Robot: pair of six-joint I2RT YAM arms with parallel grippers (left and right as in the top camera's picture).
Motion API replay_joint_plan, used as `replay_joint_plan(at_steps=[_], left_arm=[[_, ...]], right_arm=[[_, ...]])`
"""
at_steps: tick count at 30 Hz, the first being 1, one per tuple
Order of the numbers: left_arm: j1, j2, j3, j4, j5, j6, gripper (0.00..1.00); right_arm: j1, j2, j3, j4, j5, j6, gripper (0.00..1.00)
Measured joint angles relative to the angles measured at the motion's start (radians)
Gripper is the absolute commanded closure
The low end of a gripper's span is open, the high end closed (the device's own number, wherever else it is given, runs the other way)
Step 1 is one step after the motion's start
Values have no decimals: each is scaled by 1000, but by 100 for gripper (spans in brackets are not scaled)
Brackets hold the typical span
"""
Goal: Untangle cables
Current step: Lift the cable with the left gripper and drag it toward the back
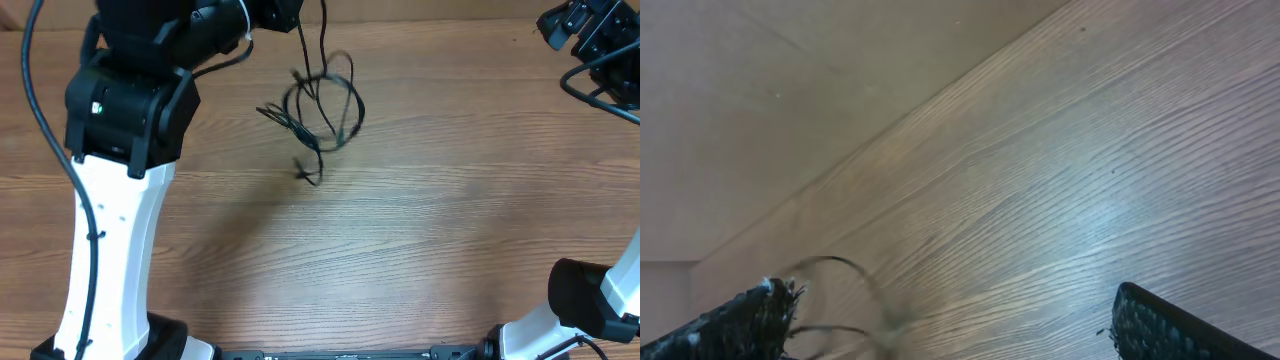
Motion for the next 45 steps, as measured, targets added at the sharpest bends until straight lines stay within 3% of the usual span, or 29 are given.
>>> replay_joint_plan(at_steps=[4,7,10,14,19,21,25,30,42,45], left_arm=[[-2,-50,13,-226,-9,37,96],[-20,-60,13,-505,-146,52,96],[-40,-13,0,-596,-247,63,96],[-26,62,-27,-479,-182,69,96],[51,64,-28,-191,90,60,96],[73,51,-21,-147,171,46,96],[76,20,-8,-260,246,31,96],[63,24,-6,-407,212,19,96],[57,27,-6,-432,179,3,96],[57,27,-6,-431,172,-11,96]], right_arm=[[0,0,0,-1,0,0,0],[0,0,0,-1,0,0,0],[0,0,0,-1,0,0,0],[0,0,0,0,0,0,0],[0,0,0,-1,0,0,0],[0,0,0,-1,0,0,0],[0,0,0,0,0,0,0],[0,0,0,0,0,0,0],[0,0,0,0,-11,1,0],[-1,0,0,-1,-101,-1,1]])
